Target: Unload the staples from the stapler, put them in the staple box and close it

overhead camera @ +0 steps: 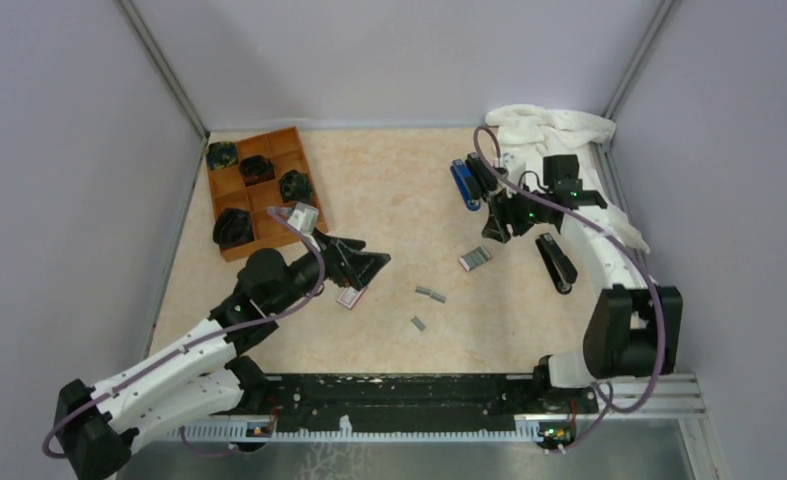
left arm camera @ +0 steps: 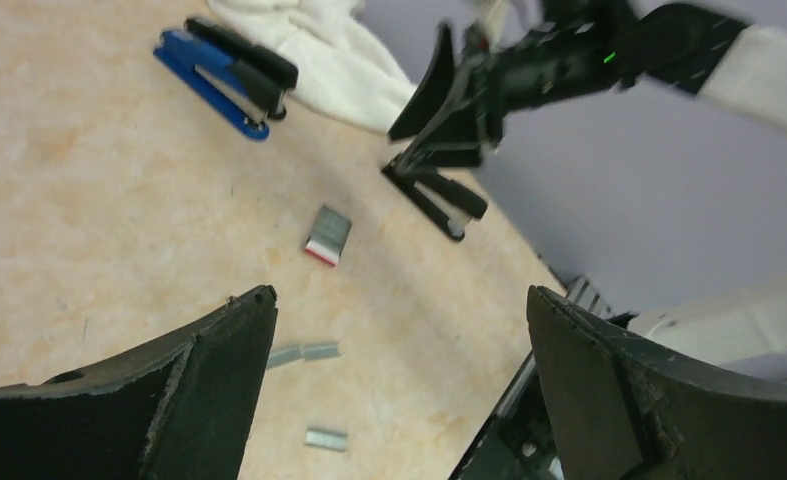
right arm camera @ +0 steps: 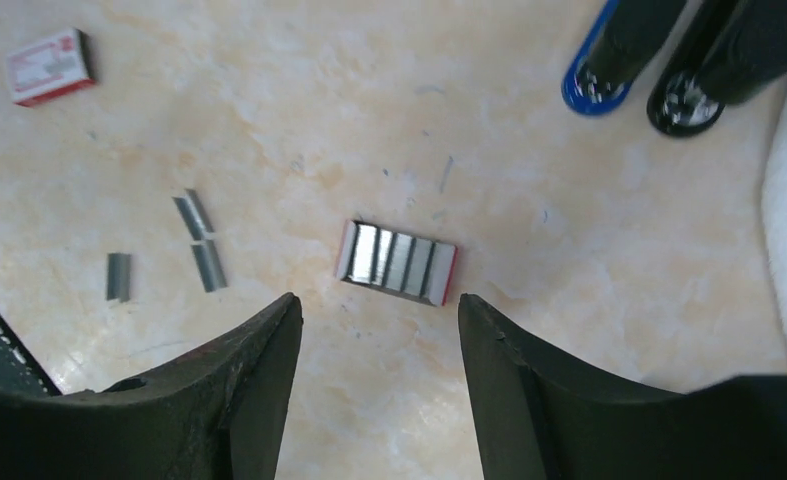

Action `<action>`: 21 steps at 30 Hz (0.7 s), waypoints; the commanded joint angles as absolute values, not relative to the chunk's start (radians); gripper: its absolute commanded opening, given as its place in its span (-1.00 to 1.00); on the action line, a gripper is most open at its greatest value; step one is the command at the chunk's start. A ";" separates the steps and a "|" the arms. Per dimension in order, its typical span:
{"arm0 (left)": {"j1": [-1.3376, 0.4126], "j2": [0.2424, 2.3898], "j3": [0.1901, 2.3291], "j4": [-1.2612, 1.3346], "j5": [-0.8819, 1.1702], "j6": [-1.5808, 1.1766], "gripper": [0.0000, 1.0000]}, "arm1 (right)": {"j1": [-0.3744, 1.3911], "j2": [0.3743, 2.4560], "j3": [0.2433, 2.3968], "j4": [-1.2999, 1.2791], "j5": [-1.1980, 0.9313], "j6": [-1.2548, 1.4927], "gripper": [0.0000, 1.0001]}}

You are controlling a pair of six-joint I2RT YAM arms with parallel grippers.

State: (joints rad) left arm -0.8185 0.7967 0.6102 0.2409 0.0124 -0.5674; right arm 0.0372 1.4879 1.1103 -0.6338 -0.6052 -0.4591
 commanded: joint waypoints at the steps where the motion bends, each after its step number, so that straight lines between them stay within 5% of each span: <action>1: -0.824 0.793 0.452 0.516 0.120 -0.504 0.99 | 0.048 1.277 1.043 -0.555 -0.840 -0.492 0.19; 8: -0.821 0.806 0.406 0.478 0.008 -0.416 0.99 | 0.097 1.005 0.782 -0.253 -1.233 -0.443 0.25; 15: -0.822 0.820 0.317 0.616 0.007 -0.325 0.98 | 0.278 0.993 0.689 -0.338 -1.057 -0.710 0.32; 21: -0.822 0.880 0.262 0.746 0.336 -0.029 0.94 | 0.287 1.044 0.724 -0.507 -1.039 -0.922 0.33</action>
